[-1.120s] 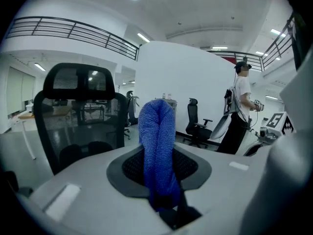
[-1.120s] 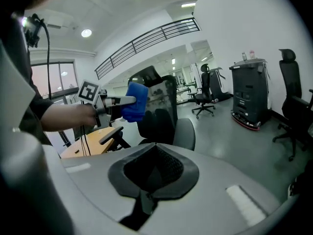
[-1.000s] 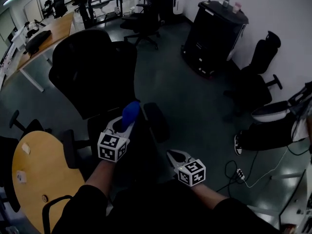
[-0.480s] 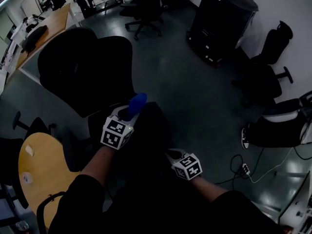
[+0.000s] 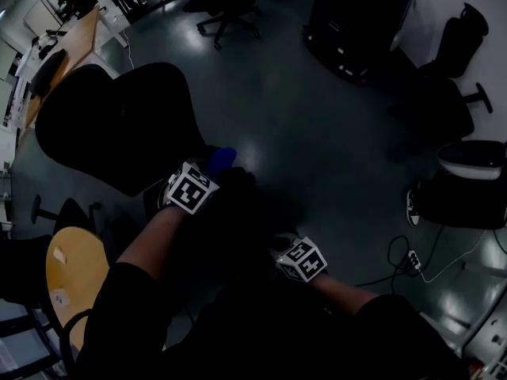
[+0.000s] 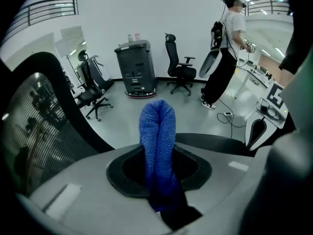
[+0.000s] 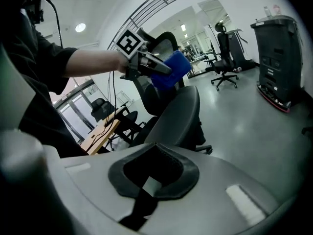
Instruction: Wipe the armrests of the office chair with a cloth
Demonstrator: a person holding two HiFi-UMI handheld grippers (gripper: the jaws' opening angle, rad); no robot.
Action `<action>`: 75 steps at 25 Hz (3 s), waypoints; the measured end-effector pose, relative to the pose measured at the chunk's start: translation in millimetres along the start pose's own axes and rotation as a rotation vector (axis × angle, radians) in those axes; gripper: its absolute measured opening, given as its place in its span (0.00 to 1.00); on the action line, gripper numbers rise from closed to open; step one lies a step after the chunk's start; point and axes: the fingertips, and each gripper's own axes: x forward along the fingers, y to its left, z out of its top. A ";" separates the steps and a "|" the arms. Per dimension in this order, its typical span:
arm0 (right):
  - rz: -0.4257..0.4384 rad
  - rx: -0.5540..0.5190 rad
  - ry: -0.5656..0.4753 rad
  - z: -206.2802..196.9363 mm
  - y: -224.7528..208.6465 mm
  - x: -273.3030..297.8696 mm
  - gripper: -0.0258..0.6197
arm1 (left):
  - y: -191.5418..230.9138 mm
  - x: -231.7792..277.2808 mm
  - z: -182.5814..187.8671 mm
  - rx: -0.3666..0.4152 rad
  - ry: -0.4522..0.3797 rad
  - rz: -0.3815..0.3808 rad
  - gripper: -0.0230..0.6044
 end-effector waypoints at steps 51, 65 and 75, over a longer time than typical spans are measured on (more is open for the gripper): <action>-0.074 0.163 -0.029 -22.9 1.8 1.0 0.05 | -245.5 -21.0 -65.7 0.095 0.011 -0.407 0.23; -0.083 0.198 -0.048 -24.2 5.4 3.2 0.05 | -200.1 -52.5 -48.4 0.018 -0.049 -0.419 0.23; -0.009 0.139 -0.003 -20.2 9.7 10.2 0.04 | -95.9 -19.8 33.0 0.305 -0.011 -0.209 0.23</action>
